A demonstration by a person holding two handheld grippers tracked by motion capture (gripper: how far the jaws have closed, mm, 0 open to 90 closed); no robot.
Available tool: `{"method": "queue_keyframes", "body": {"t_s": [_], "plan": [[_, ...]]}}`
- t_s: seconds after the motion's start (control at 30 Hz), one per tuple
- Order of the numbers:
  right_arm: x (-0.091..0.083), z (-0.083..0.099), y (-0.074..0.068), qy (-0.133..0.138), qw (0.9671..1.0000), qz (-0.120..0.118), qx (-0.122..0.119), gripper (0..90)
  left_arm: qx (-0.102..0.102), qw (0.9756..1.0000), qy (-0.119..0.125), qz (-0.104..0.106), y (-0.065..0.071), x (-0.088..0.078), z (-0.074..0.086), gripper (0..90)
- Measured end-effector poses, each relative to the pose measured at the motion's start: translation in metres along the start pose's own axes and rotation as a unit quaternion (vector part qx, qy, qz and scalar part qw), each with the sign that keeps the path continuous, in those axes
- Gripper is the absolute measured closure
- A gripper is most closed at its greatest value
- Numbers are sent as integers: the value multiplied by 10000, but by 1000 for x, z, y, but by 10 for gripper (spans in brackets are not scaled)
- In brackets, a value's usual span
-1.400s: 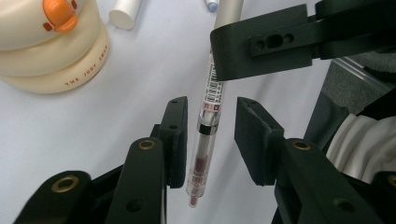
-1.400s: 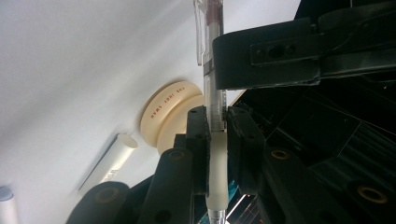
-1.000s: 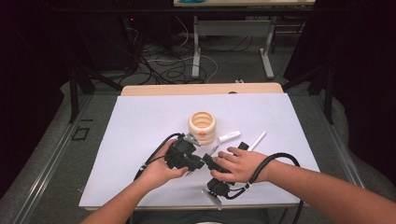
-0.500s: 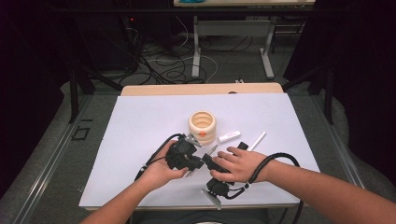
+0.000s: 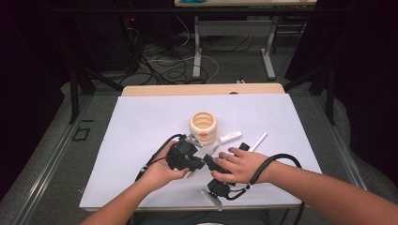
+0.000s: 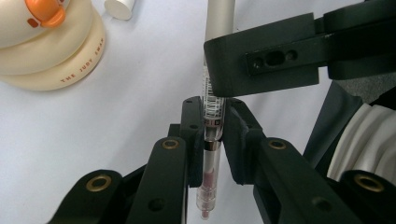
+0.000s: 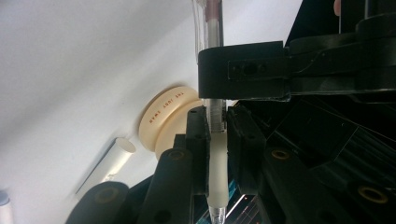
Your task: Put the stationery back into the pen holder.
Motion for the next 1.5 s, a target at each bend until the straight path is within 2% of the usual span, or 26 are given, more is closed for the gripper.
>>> {"method": "queue_keyframes", "body": {"t_s": [0.17, 0.2, 0.27, 0.33, 0.4, 0.43, 0.47, 0.5, 0.53, 0.57, 0.6, 0.63, 0.7, 0.87, 0.93, 0.97, 1.0, 1.07, 1.1, 1.13, 1.2, 1.37, 1.4, 1.43, 1.47, 1.5], "plan": [[1, 4, 4, 174, 9997, 90, 166, 772, -33, 10000, 23, -26, -5, -1, 0, 793], [-1, 4, 5, 112, 9998, 64, 174, 763, -47, 10000, 18, -27, -6, -1, 0, 793], [-1, 5, 7, 164, 9996, 119, 194, 747, -123, 9999, 43, -49, -9, 0, 1, 793], [-3, 5, 8, 52, 9997, 48, 231, 726, -133, 9998, 88, -84, -12, 1, 2, 793], [0, 7, 7, 330, 9989, 203, 278, 713, -258, 9996, 111, -92, -13, 1, 3, 794], [0, 8, 7, 332, 9986, 176, 374, 705, -256, 9995, 124, -109, -14, 1, 4, 793], [-8, 7, 9, -162, 9991, -115, 376, 700, -276, 9995, 122, -123, -15, 1, 4, 794], [1, 10, 8, 428, 9981, 211, 400, 694, -300, 9994, 145, -128, -16, 1, 5, 794], [13, 12, 4, 1054, 9912, 590, 546, 686, -319, 9992, 189, -141, -17, 1, 5, 794], [14, 12, -1, 1125, 9882, 629, 824, 677, -312, 9992, 211, -165, -19, 1, 6, 793], [-2, 13, 5, 173, 9978, 112, 637, 666, -337, 9990, 240, -171, -20, 0, 6, 793], [-3, 13, 8, 157, 9984, 30, 549, 659, -313, 9990, 240, -196, -21, 0, 6, 793], [-2, 15, 6, 173, 9961, 17, 860, 644, -376, 9986, 304, -205, -24, -1, 6, 793], [-4, 21, 8, 153, 9946, -7, 1026, 612, -458, 9974, 497, -253, -30, -4, 7, 793], [-4, 23, 7, 155, 9923, -37, 1226, 601, -454, 9970, 567, -282, -33, -5, 6, 793], [-3, 23, 7, 196, 9915, -19, 1285, 593, -558, 9961, 616, -285, -33, -5, 6, 793], [-3, 24, 7, 189, 9910, -86, 1325, 584, -482, 9965, 606, -302, -36, -6, 6, 793], [-2, 26, 7, 157, 9899, -134, 1403, 569, -583, 9953, 700, -319, -37, -7, 6, 793], [-1, 27, 6, 162, 9888, -139, 1476, 558, -666, 9943, 755, -353, -37, -7, 6, 793], [-1, 28, 5, 151, 9878, -170, 1541, 547, -643, 9942, 775, -375, -39, -8, 5, 793], [0, 30, 4, 99, 9838, -222, 1777, 526, -704, 9930, 862, -391, -41, -10, 5, 793], [-1, 37, 3, 238, 9685, -375, 2452, 506, -861, 9893, 1105, -400, -45, -13, 3, 793], [0, 39, 4, 270, 9670, -389, 2503, 502, -854, 9890, 1132, -420, -46, -14, 3, 793], [0, 40, 3, 278, 9620, -422, 2684, 497, -899, 9879, 1192, -423, -47, -14, 2, 793], [0, 41, 4, 305, 9608, -438, 2721, 495, -913, 9875, 1207, -431, -48, -15, 2, 793], [0, 43, 4, 328, 9574, -450, 2835, 495, -923, 9874, 1216, -406, -49, -16, 1, 793]]}}
Point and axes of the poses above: each handheld gripper's, and its own axes: x roughly forward along the jaws, z roughly out of its underside, y roughly to its right, the point moved 1 cm from there along x, roughly forward along the jaws, and after that the axes turned 8 degrees about -z, right-handed, at the moved point
